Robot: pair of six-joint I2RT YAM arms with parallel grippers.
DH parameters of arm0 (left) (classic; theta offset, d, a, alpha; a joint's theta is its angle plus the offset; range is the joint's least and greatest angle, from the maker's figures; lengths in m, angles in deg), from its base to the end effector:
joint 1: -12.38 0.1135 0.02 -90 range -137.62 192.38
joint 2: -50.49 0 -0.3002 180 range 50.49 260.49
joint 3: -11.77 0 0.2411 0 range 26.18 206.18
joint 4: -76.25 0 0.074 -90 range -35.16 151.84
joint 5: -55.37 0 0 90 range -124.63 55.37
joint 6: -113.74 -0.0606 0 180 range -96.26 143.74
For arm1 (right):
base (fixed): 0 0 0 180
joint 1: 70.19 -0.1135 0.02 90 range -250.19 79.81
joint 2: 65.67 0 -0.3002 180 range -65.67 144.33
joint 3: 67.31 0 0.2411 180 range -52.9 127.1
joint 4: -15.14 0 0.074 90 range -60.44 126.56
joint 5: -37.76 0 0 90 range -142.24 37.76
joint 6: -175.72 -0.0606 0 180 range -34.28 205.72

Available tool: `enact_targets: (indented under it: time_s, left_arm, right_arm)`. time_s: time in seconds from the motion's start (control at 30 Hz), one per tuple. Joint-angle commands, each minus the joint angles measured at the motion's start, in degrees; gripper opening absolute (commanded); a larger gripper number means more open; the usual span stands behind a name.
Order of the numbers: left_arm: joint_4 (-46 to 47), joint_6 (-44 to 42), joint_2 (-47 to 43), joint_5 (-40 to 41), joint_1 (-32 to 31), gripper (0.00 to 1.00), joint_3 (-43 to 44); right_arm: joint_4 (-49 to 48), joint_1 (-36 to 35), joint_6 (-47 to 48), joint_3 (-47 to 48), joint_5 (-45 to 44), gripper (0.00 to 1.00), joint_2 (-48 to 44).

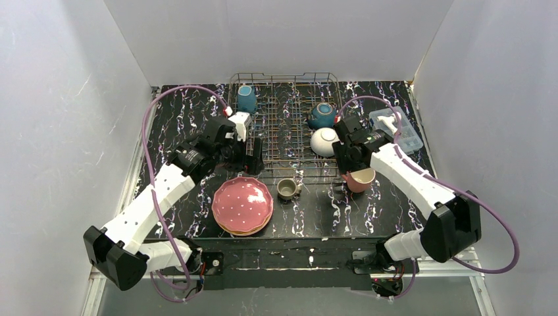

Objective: Load the mixed dishes into the dish rack
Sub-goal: Pick up the cup at the center of the board.

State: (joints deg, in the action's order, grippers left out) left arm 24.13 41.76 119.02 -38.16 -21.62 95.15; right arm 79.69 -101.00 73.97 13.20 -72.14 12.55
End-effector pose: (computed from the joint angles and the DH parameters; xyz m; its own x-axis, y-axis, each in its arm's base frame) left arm 0.2053 -0.1430 0.3732 -0.6626 0.0745 -0.7452 0.4141 0.8656 -0.2816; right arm 0.2344 0.1158 0.3011 -0.8146 -0.2628 -0.5171 -0.1835 0.9624 -0.2002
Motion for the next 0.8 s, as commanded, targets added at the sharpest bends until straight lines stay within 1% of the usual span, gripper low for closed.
enact_targets:
  time_s: [0.0,0.27,0.57,0.77]
  left_arm:
    - [-1.7,-1.8,-2.6,-1.4,-0.2,0.98,-3.3]
    - [-1.7,-2.9,-2.6,-2.6,-0.2,0.98,-6.1]
    - [-1.7,-2.7,-3.0,-3.0,-0.2,0.98,-6.7]
    - [-1.6,-2.4,-3.5,-2.6,-0.2,0.98,-7.2]
  right_arm:
    - [1.6,0.3,0.0,-0.5,1.9,0.57,1.8]
    - [2.1,0.3,-1.5,-3.1,2.4,0.56,2.8]
    - [0.2,0.3,-2.6,-4.6,4.2,0.45,2.7]
    - [-0.8,0.3,-2.7,-4.6,4.7,0.43,2.9]
